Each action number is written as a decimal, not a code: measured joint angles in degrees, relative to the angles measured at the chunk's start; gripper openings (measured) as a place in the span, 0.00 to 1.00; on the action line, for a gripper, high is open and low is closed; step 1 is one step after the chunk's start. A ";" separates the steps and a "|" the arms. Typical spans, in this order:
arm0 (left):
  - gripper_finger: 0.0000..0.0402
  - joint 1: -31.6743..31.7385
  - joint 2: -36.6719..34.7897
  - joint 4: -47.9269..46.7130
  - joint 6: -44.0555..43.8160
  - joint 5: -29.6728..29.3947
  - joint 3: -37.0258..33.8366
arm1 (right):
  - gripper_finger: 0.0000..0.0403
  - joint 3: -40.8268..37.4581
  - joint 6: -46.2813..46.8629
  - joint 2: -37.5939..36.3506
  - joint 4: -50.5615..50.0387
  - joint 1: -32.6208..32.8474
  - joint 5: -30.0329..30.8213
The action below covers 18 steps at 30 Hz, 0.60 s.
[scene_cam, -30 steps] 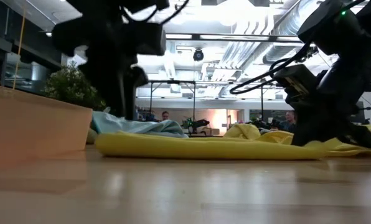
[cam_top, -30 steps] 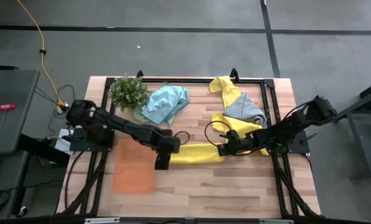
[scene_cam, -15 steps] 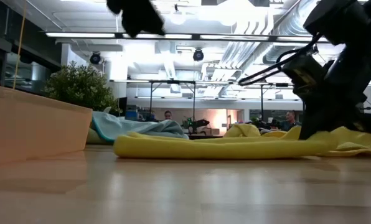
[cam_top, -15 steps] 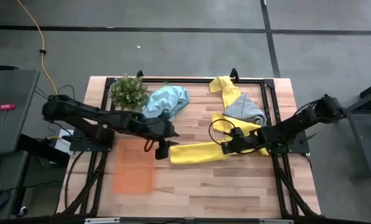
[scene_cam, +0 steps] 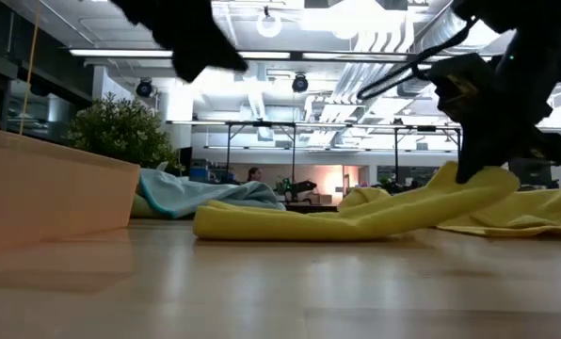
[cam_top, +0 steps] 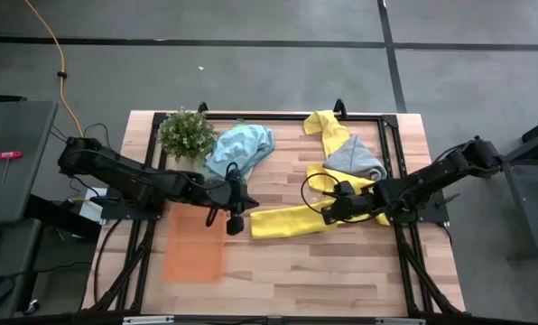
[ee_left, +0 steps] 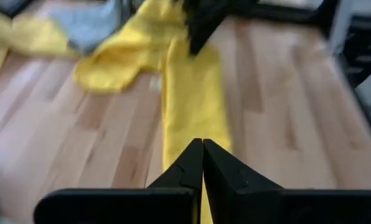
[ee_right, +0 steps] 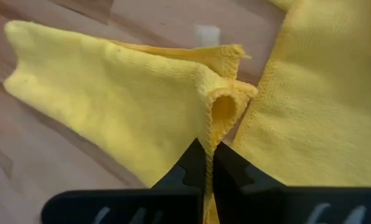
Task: Fold microfiber towels
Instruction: Fold the bottom yellow microfiber towel
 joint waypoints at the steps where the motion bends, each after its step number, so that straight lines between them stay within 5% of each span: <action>1: 0.01 -0.17 0.29 0.03 -0.91 -0.97 -0.64 | 0.00 0.79 -0.12 0.00 -1.75 0.00 0.04; 7: 0.00 -0.75 3.31 -0.11 -4.52 -1.86 -3.03 | 0.00 5.67 -1.59 0.00 -8.66 -0.02 2.08; 18: 0.00 -2.37 15.66 3.39 -8.50 7.29 -3.07 | 0.00 8.23 -0.11 0.02 -10.51 0.02 4.59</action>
